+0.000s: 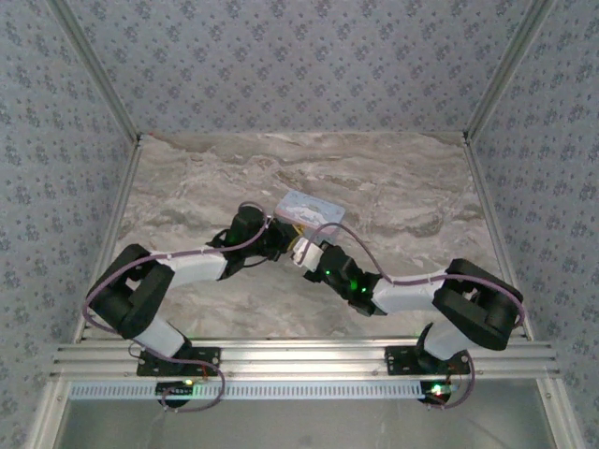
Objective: Unlock a padlock with a key
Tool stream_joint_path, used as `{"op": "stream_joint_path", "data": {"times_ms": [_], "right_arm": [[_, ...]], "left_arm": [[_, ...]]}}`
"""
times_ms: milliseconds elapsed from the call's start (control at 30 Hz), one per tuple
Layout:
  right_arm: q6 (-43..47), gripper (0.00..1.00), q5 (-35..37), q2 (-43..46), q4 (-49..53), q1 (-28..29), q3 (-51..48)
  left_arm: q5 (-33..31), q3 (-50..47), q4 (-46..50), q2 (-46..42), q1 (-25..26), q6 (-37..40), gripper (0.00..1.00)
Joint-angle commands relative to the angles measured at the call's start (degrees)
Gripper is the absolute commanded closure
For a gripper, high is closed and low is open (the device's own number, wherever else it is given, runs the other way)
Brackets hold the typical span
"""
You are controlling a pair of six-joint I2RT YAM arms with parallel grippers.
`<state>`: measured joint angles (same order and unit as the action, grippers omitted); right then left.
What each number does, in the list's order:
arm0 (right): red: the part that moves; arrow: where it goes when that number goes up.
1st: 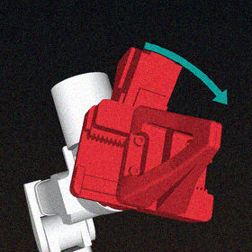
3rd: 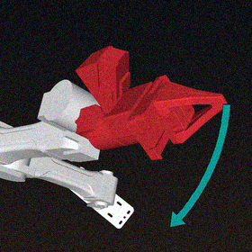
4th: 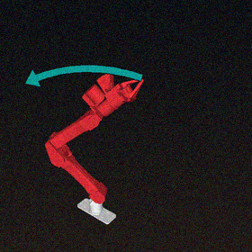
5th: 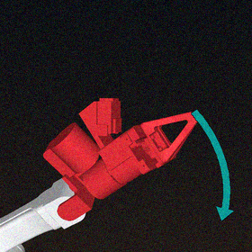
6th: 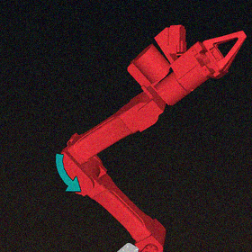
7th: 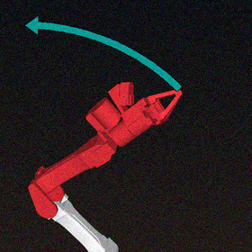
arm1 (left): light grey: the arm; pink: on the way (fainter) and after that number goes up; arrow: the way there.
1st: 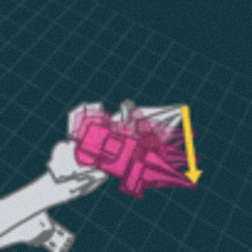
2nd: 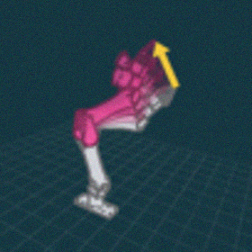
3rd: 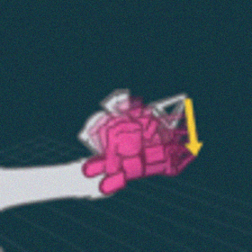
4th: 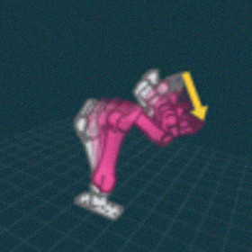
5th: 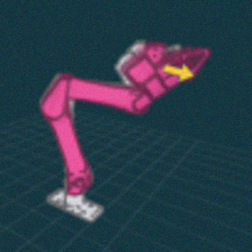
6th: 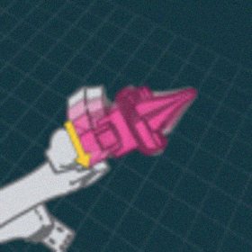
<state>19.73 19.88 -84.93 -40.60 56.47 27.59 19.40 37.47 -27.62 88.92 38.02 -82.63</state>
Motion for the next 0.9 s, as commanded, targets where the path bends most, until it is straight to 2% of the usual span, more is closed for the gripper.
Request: {"op": "stream_joint_path", "data": {"times_ms": [0,167,500,633,867], "right_arm": [[-9.2,1.0,1.4,-0.2,-5.1,-2.0,-1.2],[-14.2,1.0,-1.5,-0.6,-7.2,-3.4,-2.4],[-16.5,1.0,-1.8,-1.1,-6.5,-3.7,-2.6],[-20.8,1.0,-4.1,-1.2,-5.8,-4.0,-3.1],[-28.3,1.0,-6.2,-2.3,-5.5,-4.6,-4.1]], "left_arm": [[2.2,0.8,-0.9,0.0,1.0,-0.3,1.0],[2.1,0.8,-1.1,0.2,1.1,-0.3,1.0],[1.5,1.2,-0.3,0.7,1.3,1.1,1.0],[1.1,1.2,0.5,0.5,0.6,3.4,0.84],[0.0,1.5,3.8,0.0,-0.2,6.0,0.75]]}}
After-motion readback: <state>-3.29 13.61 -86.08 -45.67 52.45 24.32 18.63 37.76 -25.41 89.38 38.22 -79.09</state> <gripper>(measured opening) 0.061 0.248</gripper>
